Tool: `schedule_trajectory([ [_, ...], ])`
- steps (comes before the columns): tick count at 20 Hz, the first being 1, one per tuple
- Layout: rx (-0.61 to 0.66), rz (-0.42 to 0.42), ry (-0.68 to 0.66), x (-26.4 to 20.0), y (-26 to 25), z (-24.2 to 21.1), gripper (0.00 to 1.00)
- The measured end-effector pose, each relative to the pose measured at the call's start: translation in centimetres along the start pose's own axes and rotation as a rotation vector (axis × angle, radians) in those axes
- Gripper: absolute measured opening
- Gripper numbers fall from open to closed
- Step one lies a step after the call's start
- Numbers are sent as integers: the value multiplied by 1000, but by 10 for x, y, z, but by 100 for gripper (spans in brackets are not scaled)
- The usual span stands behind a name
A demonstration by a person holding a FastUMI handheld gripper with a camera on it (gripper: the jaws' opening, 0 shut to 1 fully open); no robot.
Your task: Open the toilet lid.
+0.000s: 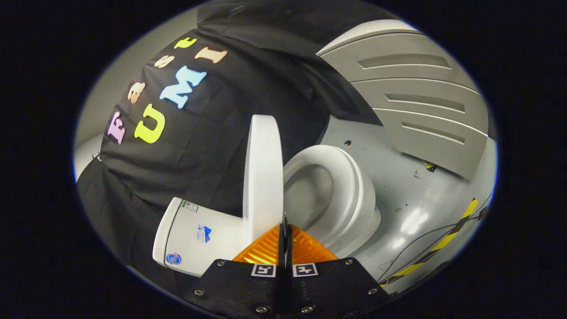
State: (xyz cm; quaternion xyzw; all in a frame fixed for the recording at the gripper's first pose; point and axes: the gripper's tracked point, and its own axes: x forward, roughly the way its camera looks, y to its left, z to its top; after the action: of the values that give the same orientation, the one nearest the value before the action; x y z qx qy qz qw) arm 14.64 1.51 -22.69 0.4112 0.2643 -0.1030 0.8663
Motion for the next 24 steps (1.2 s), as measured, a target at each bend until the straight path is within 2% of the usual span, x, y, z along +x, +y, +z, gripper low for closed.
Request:
schedule_trajectory([
  [16, -240, -51, -157, -21, 83, -6, 0],
  [24, -444, -50, -216, -33, 139, -21, 0],
])
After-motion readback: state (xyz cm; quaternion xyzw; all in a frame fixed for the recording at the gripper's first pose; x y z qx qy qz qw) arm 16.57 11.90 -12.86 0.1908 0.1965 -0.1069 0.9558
